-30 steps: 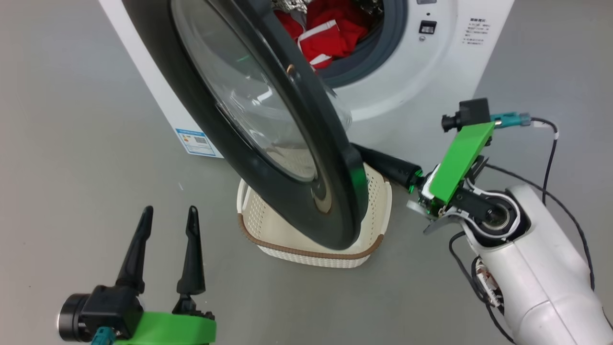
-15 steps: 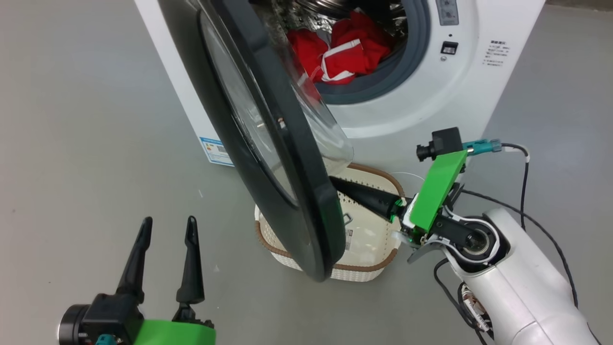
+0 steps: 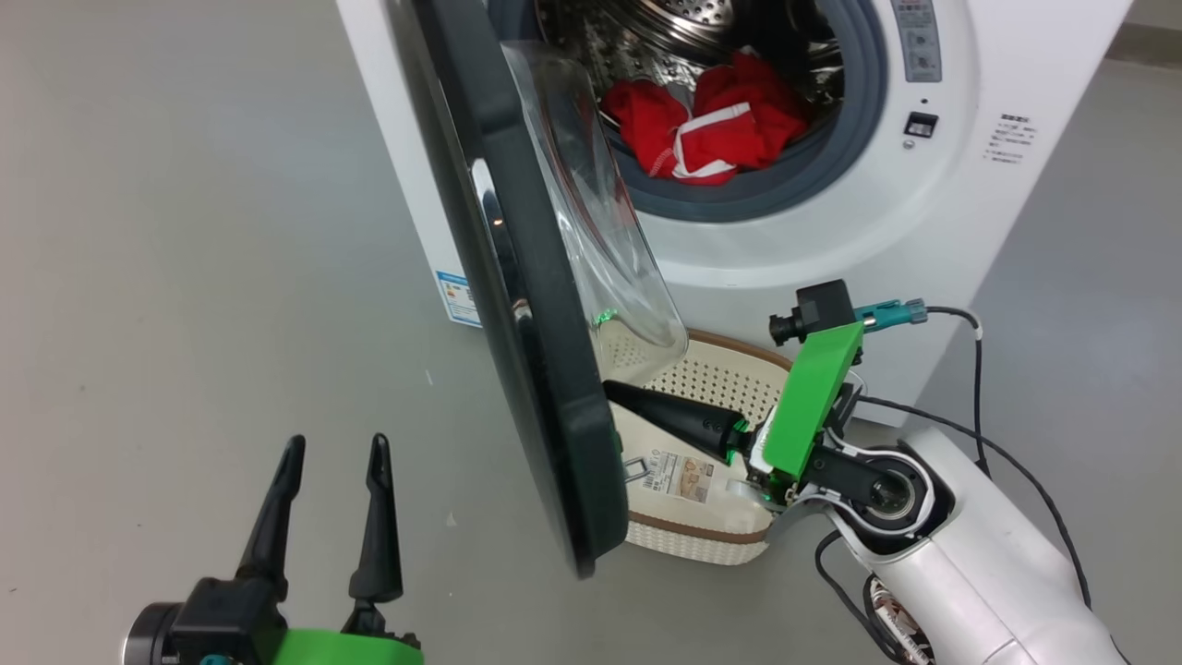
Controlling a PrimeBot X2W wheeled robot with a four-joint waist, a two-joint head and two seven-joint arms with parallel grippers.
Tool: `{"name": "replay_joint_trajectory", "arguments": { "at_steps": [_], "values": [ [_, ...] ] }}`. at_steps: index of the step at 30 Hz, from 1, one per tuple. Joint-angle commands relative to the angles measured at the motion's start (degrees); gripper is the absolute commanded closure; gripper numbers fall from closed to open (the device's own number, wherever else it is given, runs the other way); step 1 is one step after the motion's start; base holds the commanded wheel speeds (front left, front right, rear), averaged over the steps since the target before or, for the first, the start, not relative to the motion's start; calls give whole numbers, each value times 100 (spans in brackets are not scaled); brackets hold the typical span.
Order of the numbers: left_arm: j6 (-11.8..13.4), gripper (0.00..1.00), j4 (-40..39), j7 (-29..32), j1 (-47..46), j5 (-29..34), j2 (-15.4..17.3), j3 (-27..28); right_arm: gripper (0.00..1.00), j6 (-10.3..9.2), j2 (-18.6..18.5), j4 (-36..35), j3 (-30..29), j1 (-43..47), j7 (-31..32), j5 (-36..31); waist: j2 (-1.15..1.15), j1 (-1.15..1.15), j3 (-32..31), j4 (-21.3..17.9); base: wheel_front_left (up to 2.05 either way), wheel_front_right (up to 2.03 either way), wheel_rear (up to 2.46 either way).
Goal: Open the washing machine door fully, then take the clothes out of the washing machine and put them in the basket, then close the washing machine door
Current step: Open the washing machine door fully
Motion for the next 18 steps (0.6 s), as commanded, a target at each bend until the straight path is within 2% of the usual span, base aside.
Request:
{"name": "replay_joint_trajectory", "arguments": {
  "at_steps": [1,18],
  "values": [
    [43,0,-167,17,-30,-32,104,162,100,45,155,-174,172,31,-39,96,0,0,-64,98,0,0,0],
    [72,0,-258,109,45,-66,188,71,100,45,155,-180,713,-35,-357,521,0,0,-147,472,0,0,0]
  ]
}}
